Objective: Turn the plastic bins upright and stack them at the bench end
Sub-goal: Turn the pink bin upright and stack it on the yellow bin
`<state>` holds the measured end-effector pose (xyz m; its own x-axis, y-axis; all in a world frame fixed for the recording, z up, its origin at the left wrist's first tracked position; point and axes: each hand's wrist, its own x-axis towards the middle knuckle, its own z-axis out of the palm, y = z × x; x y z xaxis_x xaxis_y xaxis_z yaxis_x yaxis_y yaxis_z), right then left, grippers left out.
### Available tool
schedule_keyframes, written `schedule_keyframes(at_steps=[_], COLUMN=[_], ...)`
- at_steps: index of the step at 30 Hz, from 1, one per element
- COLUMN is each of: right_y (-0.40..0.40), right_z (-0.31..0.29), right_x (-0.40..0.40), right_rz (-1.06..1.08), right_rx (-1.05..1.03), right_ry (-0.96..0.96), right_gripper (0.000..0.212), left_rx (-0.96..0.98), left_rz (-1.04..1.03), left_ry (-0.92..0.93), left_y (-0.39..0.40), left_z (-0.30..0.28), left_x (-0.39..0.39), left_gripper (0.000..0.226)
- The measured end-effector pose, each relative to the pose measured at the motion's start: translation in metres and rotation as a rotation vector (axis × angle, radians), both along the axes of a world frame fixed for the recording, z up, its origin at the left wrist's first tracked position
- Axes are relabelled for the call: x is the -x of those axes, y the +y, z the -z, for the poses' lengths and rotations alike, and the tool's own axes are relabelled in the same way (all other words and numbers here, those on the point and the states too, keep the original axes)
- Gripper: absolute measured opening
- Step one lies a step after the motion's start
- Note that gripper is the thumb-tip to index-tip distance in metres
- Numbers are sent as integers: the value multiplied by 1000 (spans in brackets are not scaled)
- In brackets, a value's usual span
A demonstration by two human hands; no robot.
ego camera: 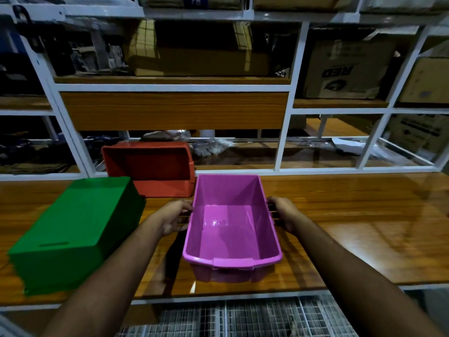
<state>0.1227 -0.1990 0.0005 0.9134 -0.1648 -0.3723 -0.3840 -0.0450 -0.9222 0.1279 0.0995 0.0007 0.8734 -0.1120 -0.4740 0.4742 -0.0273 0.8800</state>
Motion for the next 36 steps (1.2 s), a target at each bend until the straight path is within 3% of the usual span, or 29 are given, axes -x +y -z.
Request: schedule_keyframes(at_steps=[5, 14, 24, 36], right_y=[-14, -94, -265, -500], right_z=[-9, -21, -19, -33], right_x=[22, 106, 273, 487], right_rz=[12, 116, 425, 720], right_rx=[-143, -150, -261, -151], right_ry=[8, -111, -254, -285], right_gripper=[25, 29, 37, 44], left_rx=[68, 190, 222, 251], left_rz=[74, 355, 658, 916], left_ry=[3, 12, -4, -36], left_y=[-2, -78, -297, -610], left_z=[-2, -20, -30, -51], left_x=[-1, 4, 68, 222], left_gripper=[33, 30, 39, 38])
